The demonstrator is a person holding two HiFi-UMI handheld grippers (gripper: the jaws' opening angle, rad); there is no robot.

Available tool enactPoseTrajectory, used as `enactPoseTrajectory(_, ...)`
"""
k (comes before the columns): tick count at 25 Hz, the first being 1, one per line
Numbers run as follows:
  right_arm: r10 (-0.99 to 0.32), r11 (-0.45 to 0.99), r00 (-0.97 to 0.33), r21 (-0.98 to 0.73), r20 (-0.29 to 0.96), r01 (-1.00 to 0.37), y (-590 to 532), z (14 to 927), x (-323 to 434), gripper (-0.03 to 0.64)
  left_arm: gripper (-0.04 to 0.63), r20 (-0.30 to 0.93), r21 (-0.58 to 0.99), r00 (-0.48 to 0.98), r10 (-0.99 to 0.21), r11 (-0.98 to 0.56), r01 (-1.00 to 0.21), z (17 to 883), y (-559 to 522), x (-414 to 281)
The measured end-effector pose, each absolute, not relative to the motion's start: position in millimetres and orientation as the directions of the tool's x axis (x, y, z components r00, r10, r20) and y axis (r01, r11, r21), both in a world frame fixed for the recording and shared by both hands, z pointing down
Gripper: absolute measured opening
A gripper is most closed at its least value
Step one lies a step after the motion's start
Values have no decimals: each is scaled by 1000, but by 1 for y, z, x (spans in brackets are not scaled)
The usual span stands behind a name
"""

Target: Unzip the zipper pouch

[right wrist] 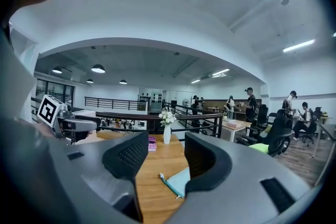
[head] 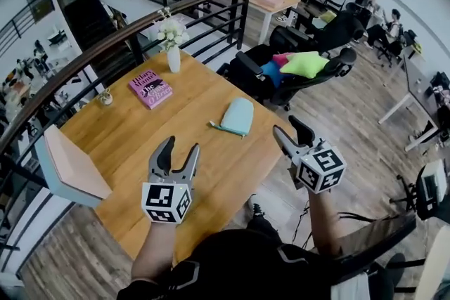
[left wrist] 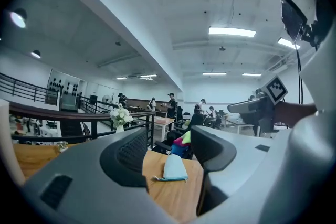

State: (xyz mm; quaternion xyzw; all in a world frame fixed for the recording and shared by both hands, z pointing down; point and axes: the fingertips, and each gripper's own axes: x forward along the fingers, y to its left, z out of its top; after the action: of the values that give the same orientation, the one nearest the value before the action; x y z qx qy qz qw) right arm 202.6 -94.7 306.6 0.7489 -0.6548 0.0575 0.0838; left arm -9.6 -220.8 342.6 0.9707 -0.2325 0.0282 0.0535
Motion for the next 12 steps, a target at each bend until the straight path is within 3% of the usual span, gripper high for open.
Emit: enactPoseTrajectory(12, -966, 179, -170, 29, 194, -983, -193, 317, 300, 225, 262, 171, 61, 732, -660, -734, -676, 352, -249, 59)
